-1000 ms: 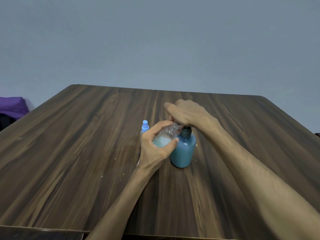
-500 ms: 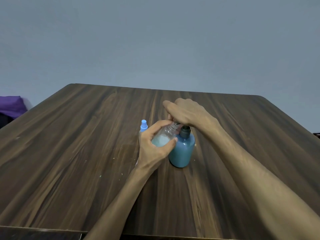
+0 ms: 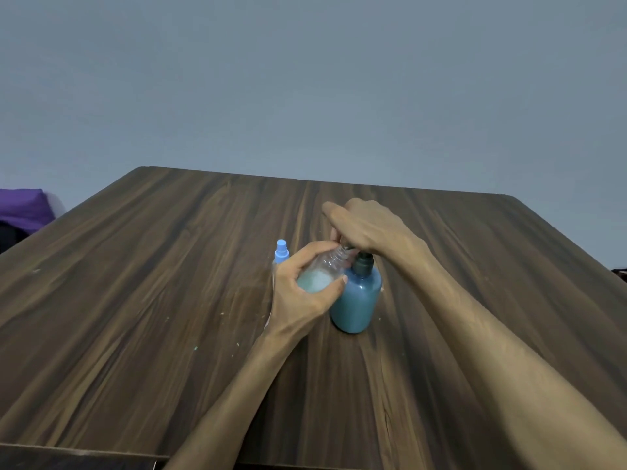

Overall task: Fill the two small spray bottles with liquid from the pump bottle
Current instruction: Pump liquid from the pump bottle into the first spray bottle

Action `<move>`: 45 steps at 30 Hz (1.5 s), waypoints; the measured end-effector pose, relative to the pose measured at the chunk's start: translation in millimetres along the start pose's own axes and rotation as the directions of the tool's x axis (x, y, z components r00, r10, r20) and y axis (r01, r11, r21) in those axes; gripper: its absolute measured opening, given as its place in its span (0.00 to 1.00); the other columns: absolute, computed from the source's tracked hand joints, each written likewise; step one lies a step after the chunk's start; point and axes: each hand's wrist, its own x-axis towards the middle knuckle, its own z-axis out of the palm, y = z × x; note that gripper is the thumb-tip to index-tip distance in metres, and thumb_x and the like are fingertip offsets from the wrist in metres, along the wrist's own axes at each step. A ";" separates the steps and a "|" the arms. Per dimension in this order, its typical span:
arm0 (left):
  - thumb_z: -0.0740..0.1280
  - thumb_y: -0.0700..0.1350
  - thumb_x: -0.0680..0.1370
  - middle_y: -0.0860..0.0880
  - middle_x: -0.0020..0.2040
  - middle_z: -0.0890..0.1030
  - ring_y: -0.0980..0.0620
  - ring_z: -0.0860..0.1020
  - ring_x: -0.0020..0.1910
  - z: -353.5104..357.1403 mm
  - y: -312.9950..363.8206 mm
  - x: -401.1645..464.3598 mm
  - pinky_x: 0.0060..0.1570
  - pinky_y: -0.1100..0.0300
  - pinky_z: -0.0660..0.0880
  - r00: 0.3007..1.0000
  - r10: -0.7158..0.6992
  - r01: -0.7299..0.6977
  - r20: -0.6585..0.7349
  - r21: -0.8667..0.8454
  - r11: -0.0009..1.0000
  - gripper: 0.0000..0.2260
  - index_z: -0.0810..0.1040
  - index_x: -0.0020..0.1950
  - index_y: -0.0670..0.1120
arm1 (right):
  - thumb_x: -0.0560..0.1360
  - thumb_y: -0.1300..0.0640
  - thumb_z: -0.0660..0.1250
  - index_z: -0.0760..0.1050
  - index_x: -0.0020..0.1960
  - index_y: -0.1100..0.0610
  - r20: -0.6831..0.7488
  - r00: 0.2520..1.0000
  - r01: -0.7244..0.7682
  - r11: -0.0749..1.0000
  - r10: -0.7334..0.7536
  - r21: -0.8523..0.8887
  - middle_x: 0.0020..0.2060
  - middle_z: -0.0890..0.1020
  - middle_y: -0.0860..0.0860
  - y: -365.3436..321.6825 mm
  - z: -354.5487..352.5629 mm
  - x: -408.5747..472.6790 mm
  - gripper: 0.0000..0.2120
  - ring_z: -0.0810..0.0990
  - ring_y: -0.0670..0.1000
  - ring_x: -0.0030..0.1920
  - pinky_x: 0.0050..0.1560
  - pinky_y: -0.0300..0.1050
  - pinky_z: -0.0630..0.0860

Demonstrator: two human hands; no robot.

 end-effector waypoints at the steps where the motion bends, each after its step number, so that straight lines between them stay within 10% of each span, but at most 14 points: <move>1: 0.75 0.35 0.70 0.54 0.52 0.86 0.54 0.85 0.53 0.4 0.6 0.4 0.55 0.62 0.79 1.000 0.001 -0.001 -0.002 -0.002 1.000 0.17 0.83 0.59 0.45 | 0.76 0.41 0.51 0.85 0.46 0.53 -0.008 1.000 0.002 1.000 -0.002 0.011 0.43 0.87 0.52 0.2 -1.1 1.3 0.27 0.83 0.56 0.46 0.49 0.51 0.76; 45: 0.75 0.34 0.71 0.48 0.52 0.87 0.49 0.86 0.51 0.9 -5.2 0.2 0.52 0.49 0.83 0.999 -0.030 0.031 -0.021 0.028 0.999 0.17 0.83 0.59 0.40 | 0.79 0.43 0.53 0.83 0.48 0.55 0.035 0.999 -0.014 0.999 0.015 -0.031 0.44 0.85 0.53 0.3 5.2 4.8 0.23 0.80 0.55 0.45 0.48 0.52 0.73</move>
